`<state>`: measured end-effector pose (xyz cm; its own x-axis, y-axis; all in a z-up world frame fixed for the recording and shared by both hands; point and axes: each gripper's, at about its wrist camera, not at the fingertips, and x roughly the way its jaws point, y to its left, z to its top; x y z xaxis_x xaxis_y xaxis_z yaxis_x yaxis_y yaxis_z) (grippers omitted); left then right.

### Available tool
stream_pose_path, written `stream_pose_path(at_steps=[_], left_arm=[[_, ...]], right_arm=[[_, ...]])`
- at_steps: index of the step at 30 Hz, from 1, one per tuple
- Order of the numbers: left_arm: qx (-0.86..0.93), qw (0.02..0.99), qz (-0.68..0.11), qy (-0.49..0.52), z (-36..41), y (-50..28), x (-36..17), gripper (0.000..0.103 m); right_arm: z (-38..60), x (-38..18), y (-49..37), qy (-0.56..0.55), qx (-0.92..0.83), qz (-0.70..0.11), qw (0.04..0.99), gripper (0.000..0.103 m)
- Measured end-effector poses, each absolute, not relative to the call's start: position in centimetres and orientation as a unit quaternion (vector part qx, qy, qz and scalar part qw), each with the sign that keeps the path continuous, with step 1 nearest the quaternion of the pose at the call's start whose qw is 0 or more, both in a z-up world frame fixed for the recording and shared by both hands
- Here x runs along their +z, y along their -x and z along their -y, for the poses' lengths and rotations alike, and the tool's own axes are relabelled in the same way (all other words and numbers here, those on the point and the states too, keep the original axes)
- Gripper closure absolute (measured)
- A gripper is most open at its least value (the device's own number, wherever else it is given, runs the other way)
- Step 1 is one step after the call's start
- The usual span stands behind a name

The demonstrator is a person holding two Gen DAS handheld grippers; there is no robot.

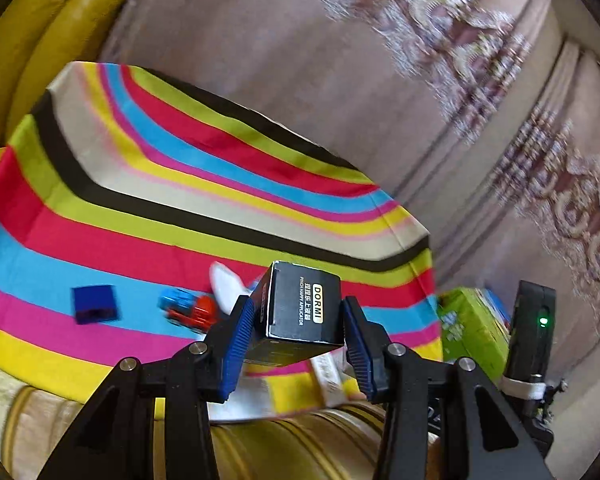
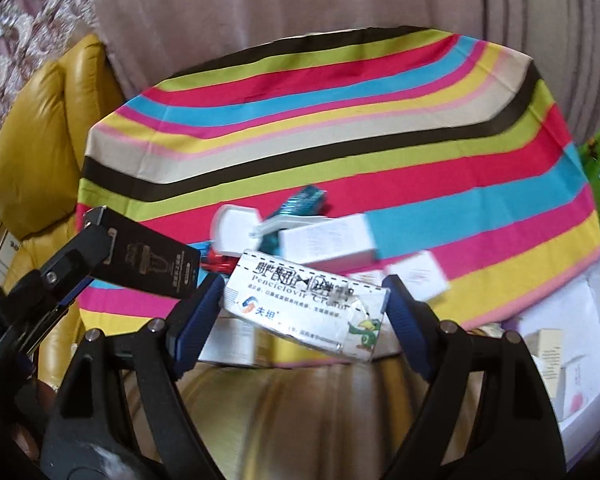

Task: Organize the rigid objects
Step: 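Lift both held boxes toward the purple-rimmed storage box, then carry the DORMI box and Penciclovir box over the storage box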

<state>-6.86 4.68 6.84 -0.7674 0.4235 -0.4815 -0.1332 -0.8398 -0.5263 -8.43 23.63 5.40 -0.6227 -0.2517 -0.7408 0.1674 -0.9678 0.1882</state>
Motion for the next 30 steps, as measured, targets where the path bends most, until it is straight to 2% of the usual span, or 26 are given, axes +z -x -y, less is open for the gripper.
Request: stream_pose_path(at_steps=[18,30], left_arm=[[0.851,0.303,0.197,0.381,-18.8,8.4,7.4,0.057],[0.783,0.381,0.221,0.44,-25.5,8.4,4.8,0.057]], right_arm=[[-39.2,5.0,7.4,-0.427,-0.895,0.124,-0.006,0.02],[-47.0,3.8,6.2,-0.432,-0.885,0.15,-0.092,0.02]])
